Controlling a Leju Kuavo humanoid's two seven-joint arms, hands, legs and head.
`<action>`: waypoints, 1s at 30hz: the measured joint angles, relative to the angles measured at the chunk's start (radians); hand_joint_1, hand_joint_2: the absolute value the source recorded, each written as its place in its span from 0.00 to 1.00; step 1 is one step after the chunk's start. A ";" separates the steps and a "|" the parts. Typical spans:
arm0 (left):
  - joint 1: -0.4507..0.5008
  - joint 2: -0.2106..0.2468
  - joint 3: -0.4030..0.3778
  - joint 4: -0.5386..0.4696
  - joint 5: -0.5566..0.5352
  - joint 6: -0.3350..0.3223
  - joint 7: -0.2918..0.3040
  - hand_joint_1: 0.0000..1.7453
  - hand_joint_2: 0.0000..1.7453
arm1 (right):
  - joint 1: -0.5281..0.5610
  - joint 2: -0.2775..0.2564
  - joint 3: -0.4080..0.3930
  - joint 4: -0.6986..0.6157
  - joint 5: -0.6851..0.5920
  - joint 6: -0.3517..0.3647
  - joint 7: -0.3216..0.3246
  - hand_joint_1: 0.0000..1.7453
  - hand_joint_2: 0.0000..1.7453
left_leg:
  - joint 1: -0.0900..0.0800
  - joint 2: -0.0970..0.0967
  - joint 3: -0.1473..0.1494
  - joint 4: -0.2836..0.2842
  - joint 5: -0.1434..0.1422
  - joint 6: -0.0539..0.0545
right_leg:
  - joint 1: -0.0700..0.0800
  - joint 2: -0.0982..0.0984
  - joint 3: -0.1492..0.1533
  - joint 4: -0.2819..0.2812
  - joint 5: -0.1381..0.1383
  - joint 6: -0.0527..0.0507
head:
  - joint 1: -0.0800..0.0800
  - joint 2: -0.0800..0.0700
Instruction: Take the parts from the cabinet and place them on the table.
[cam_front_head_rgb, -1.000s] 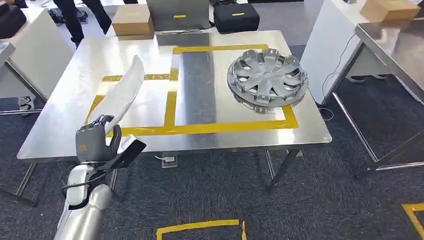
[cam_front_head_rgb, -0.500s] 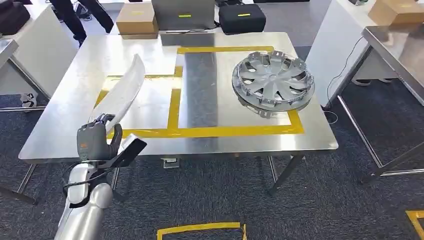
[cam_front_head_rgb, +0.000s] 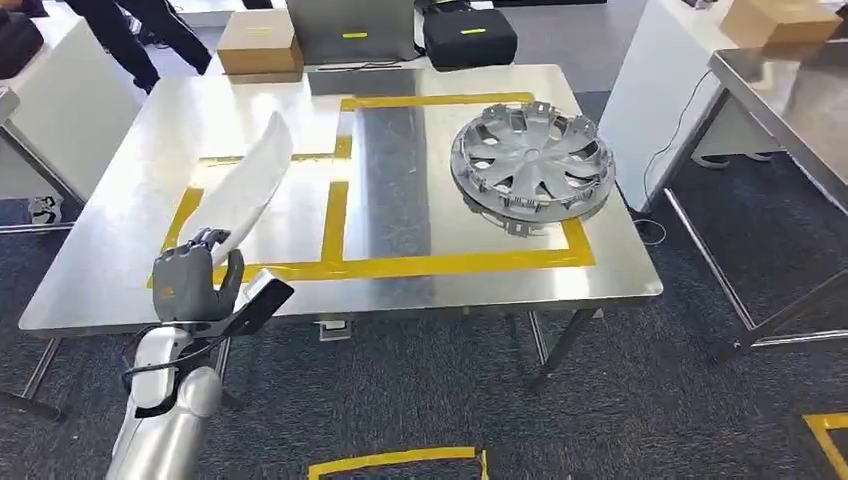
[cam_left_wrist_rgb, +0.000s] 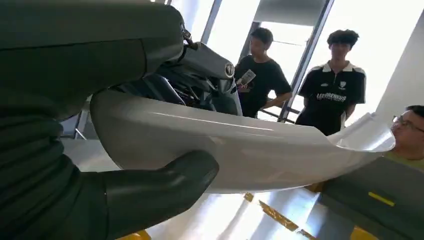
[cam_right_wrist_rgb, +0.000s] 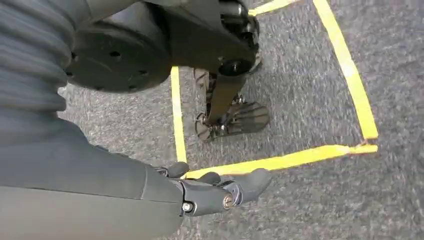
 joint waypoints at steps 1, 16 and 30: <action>-0.009 0.001 0.000 0.008 -0.003 -0.008 0.000 1.00 1.00 | 0.000 0.000 0.000 0.000 0.002 0.002 0.000 0.00 1.00 | -0.003 0.000 -0.001 0.001 -0.001 0.003 | -0.002 0.000 0.000 -0.003 0.002 0.003 | 0.000 0.000; -0.340 -0.006 0.000 0.467 0.033 0.015 -0.017 1.00 1.00 | -0.023 0.016 0.016 0.000 0.035 0.017 0.006 0.00 1.00 | -0.011 -0.003 -0.003 0.001 0.005 0.016 | -0.008 -0.001 0.004 -0.014 0.013 0.020 | 0.001 0.000; -0.505 -0.033 0.000 0.733 0.031 -0.023 0.073 1.00 1.00 | -0.024 0.017 0.025 0.000 0.040 0.017 0.019 0.00 1.00 | -0.011 -0.003 -0.003 0.000 0.006 0.015 | -0.007 -0.001 0.003 -0.014 0.013 0.020 | 0.001 0.000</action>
